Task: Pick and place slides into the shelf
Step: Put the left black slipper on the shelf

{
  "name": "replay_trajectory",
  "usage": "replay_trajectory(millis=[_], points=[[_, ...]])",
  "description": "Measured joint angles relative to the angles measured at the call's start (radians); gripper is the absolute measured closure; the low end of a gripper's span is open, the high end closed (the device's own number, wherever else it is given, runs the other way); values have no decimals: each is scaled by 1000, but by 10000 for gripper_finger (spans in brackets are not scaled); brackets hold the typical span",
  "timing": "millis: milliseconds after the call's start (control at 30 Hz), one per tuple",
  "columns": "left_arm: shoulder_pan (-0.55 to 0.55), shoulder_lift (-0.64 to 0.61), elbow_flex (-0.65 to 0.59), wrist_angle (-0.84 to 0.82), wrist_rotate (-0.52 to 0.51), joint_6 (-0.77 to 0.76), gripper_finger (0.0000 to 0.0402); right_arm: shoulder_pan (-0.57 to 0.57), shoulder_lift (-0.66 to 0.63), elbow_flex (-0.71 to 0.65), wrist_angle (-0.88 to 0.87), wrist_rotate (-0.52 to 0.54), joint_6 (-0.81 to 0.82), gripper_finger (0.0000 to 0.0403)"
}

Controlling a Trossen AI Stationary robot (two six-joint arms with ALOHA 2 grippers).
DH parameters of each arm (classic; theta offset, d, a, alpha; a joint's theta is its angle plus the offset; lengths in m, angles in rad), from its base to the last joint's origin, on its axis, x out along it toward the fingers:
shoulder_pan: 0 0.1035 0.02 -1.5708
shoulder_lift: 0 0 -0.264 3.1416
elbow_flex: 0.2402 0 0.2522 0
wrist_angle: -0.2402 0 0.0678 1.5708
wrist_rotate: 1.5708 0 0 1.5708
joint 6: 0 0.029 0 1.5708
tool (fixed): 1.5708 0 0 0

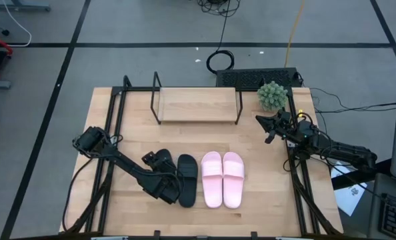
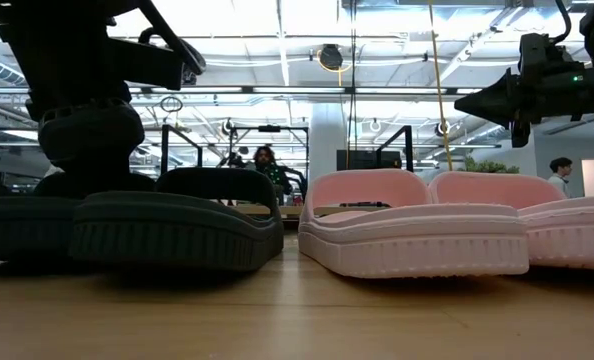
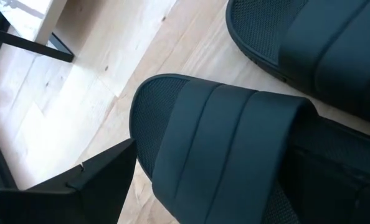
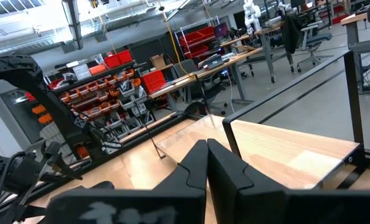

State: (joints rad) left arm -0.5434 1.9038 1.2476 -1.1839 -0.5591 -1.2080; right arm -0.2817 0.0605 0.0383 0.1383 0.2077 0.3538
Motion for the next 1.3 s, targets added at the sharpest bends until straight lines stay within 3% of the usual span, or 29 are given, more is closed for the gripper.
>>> replay_trajectory(millis=[667, 900, 1067, 1300], points=[[2, 0, 0, -3, 1, 0, 37, 0, 0, 0, 0, -1, 0, 403], [23, 0, 0, -79, 11, -83, 42, 0, 0, 0, 0, -2, 0, 403], [31, 5, 0, -61, 12, -89, 104, 0, 0, 0, 0, -3, 0, 403], [35, 8, -1, -46, 39, -72, 275, 0, 0, 0, 0, -3, 1, 403]])
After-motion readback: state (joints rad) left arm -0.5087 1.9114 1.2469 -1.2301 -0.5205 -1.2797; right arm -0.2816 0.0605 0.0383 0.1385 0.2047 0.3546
